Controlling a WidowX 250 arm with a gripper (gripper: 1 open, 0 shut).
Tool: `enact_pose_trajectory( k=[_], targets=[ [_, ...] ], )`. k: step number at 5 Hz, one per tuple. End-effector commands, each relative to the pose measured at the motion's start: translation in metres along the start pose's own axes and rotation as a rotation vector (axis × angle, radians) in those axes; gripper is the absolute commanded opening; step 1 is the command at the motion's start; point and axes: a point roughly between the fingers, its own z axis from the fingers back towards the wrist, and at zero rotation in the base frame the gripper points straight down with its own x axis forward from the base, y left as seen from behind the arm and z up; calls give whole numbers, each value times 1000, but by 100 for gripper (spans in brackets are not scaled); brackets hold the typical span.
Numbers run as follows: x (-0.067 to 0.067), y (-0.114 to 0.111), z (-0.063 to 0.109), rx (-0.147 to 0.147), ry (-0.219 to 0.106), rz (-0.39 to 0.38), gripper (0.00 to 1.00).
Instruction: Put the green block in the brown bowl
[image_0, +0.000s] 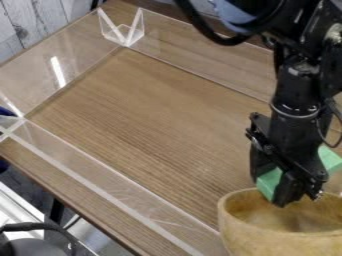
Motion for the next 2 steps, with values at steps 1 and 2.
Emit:
enact_pose_trajectory(
  k=[1, 2],
  targets=[
    [3, -6, 13, 1, -45, -18, 0],
    [3, -7, 16, 1, -51, -18, 0]
  ],
)
